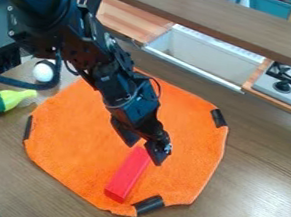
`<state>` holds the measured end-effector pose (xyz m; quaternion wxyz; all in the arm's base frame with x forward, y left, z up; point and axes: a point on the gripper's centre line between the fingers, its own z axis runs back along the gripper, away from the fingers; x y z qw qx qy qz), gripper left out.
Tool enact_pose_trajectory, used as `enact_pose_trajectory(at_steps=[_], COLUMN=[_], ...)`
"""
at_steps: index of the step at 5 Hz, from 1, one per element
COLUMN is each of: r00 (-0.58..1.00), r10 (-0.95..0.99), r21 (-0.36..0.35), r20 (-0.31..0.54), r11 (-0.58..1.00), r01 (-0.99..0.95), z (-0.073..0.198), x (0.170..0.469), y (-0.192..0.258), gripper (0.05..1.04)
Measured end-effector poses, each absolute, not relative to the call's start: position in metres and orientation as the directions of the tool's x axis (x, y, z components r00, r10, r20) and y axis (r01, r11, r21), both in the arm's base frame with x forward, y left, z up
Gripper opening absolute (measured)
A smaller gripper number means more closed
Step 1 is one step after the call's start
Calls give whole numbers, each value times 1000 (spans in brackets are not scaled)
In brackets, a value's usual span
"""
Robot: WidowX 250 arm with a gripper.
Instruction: Put the red figure to the right side of the cloth
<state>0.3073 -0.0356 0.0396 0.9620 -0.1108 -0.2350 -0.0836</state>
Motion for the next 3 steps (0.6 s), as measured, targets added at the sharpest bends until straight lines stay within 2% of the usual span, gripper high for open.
enact_pose_trajectory(at_steps=[1, 3], r00=[889, 907], r10=[-105, -55], r21=[-178, -101], r20=[445, 417], r11=[963, 989], r01=[203, 106], z=[32, 24], x=[304, 301], y=[-35, -27], gripper=[999, 999])
